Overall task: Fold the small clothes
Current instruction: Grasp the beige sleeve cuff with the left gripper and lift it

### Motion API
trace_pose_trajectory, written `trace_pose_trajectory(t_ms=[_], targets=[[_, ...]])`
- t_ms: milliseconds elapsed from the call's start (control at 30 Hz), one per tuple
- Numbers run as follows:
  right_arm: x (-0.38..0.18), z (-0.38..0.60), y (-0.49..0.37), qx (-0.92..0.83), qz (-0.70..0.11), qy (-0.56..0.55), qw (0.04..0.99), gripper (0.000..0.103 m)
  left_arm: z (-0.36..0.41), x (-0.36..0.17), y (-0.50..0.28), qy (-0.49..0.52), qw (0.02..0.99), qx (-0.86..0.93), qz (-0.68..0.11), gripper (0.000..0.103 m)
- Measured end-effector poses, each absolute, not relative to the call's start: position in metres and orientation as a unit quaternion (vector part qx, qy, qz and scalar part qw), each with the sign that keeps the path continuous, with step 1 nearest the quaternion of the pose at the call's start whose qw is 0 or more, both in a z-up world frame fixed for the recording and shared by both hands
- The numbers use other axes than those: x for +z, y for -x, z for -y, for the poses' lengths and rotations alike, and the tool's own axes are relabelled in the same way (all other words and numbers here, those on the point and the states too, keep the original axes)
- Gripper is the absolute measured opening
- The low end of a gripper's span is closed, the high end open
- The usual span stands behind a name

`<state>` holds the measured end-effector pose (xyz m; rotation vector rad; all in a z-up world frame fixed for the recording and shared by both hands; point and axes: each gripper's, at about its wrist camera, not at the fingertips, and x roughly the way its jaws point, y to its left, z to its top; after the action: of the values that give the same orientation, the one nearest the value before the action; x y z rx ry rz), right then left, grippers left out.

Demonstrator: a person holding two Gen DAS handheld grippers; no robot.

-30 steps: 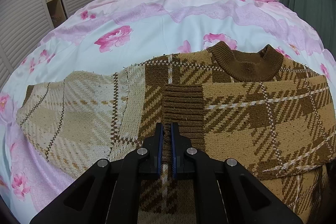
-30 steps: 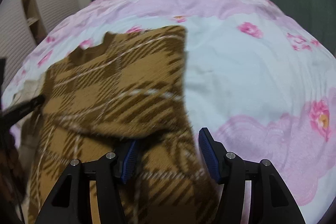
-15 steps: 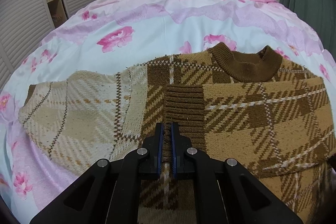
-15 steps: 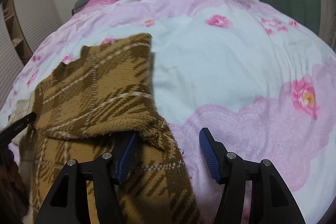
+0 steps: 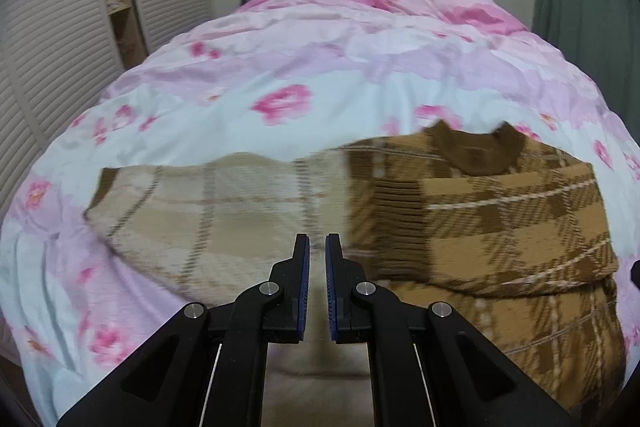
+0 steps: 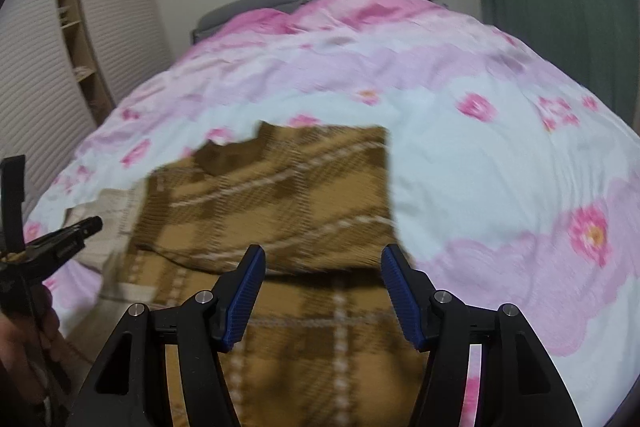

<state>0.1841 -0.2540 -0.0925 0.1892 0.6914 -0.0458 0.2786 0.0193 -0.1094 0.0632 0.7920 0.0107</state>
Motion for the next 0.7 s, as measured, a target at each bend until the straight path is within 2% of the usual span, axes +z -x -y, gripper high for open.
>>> trace_pose_trajectory(t_ms=[67, 433, 700], targets=[[-0.088, 0.234, -0.191, -0.007, -0.332, -0.085, 0.94, 0.06, -0.044, -0.11, -0.279, -0.018, 0.921, 0.024, -0.387, 0.018], [-0.083, 0.098, -0.245, 0.06, -0.322, -0.077, 0.942, 0.06, -0.21, -0.111, -0.301, 0.084, 0.911, 0.134, -0.381, 0.018], [-0.081, -0.009, -0.297, 0.123, -0.334, -0.072, 0.932, 0.06, -0.304, -0.157, -0.326, 0.223, 0.869, 0.128, -0.423, 0.018]])
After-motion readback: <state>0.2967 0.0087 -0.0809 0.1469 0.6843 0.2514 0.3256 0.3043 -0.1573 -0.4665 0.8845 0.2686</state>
